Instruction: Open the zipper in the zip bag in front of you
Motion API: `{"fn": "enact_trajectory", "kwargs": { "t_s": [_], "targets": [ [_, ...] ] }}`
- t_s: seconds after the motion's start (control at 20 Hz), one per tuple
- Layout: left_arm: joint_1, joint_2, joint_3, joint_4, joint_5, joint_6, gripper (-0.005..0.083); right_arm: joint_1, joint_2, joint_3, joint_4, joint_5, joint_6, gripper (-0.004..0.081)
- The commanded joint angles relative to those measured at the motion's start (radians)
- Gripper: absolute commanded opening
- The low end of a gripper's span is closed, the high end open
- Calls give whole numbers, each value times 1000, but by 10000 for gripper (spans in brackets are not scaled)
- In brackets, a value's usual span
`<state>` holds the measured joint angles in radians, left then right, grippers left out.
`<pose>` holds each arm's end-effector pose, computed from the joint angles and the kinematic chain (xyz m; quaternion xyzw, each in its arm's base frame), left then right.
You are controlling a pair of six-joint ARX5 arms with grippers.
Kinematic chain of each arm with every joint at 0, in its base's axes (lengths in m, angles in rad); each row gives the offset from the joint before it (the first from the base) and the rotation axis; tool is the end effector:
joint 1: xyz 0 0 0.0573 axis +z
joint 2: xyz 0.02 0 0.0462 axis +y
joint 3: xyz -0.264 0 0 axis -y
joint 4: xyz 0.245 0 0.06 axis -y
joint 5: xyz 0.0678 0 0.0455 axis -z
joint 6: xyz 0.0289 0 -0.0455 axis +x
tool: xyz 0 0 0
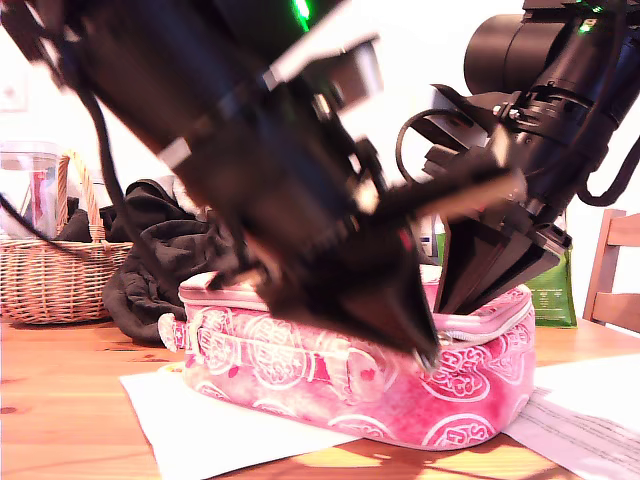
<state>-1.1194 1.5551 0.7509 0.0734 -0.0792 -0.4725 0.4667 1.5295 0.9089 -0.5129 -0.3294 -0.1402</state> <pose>0.1333 -0.2698 0.1681 0.0063 0.3955 -0.3822 0.8351 0.2491 0.1360 0.1874 -0.0912 0.5114 0.3637 0.7732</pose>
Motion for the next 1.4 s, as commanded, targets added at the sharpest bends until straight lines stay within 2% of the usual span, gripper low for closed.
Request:
{"fn": "enact_trajectory", "kwargs": {
  "t_s": [0.0,0.35,0.75,1.2,1.35],
  "targets": [
    [-4,-42,-1,-23,10,14,-21,-11,77,-45,-6,56,-13,-13],
    [24,-52,-1,-107,-31,96,-21,-11,78,-45,-24,92,-19,-13],
    [74,-52,-1,-112,-43,137,-21,-11,90,-45,-74,159,-44,-13],
    [88,-52,-1,-157,-47,170,-21,-11,149,-46,-80,167,-51,-13],
    [90,-71,-1,-167,-96,193,-21,-11,149,-46,-98,179,-71,-13]
  ]
}}
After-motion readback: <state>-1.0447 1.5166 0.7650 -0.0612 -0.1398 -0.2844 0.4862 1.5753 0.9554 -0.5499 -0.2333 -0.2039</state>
